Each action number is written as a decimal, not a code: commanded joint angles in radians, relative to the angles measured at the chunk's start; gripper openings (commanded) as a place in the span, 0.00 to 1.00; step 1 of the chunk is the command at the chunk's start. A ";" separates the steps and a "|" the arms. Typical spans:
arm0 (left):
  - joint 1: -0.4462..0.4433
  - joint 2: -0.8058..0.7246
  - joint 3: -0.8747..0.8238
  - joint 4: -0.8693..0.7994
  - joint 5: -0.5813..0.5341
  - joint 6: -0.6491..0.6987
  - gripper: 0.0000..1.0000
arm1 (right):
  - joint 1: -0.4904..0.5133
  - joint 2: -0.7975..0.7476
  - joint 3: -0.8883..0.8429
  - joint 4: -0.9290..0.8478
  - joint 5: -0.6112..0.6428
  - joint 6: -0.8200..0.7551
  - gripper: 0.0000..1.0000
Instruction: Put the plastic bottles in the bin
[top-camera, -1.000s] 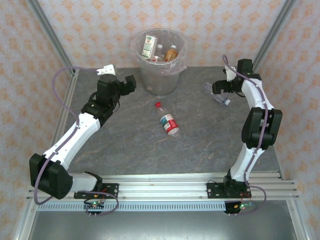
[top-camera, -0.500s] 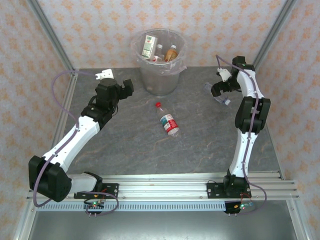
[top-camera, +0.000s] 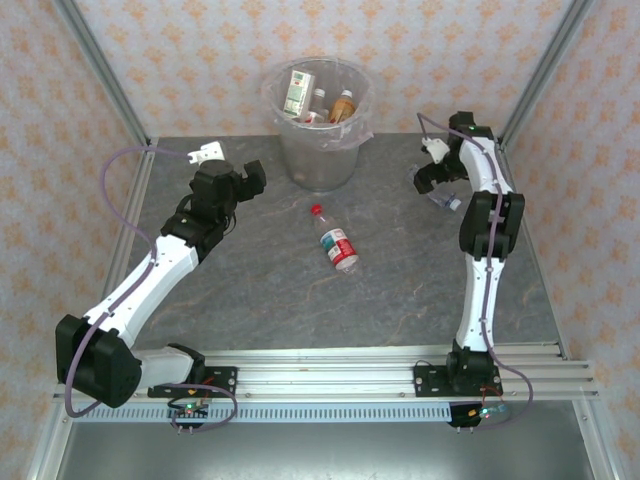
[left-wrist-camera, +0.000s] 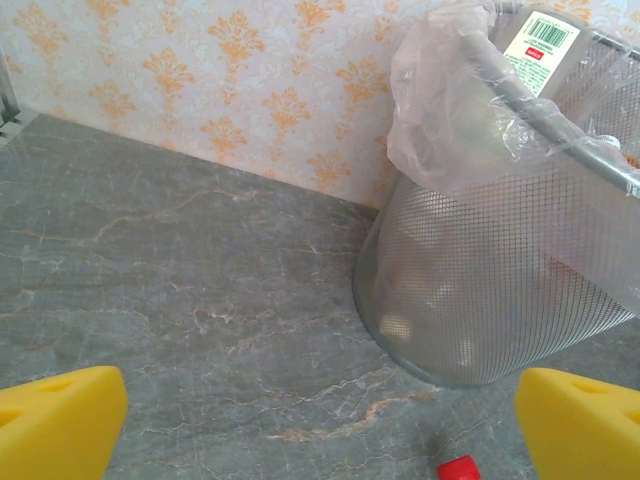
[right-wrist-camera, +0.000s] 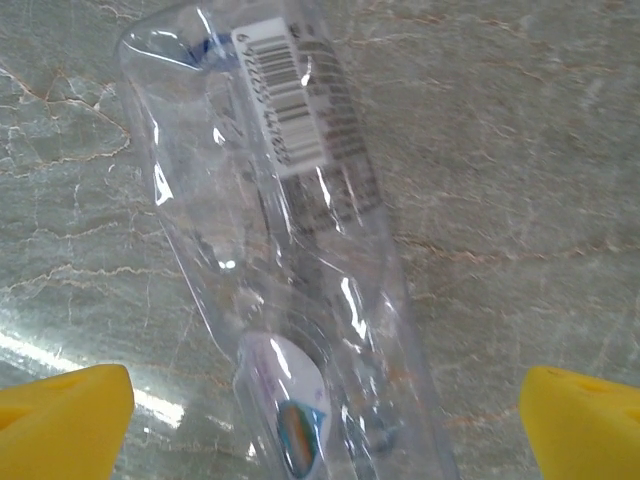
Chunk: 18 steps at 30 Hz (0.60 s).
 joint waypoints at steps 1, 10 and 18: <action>0.007 -0.013 -0.006 -0.014 -0.047 -0.014 1.00 | 0.022 0.042 0.042 -0.045 0.065 0.009 0.99; 0.007 -0.007 -0.003 -0.019 -0.034 -0.020 1.00 | 0.033 0.091 0.082 -0.101 -0.004 0.050 0.91; 0.007 0.008 -0.001 -0.012 -0.013 -0.036 1.00 | 0.053 0.107 0.036 -0.046 0.049 0.097 0.83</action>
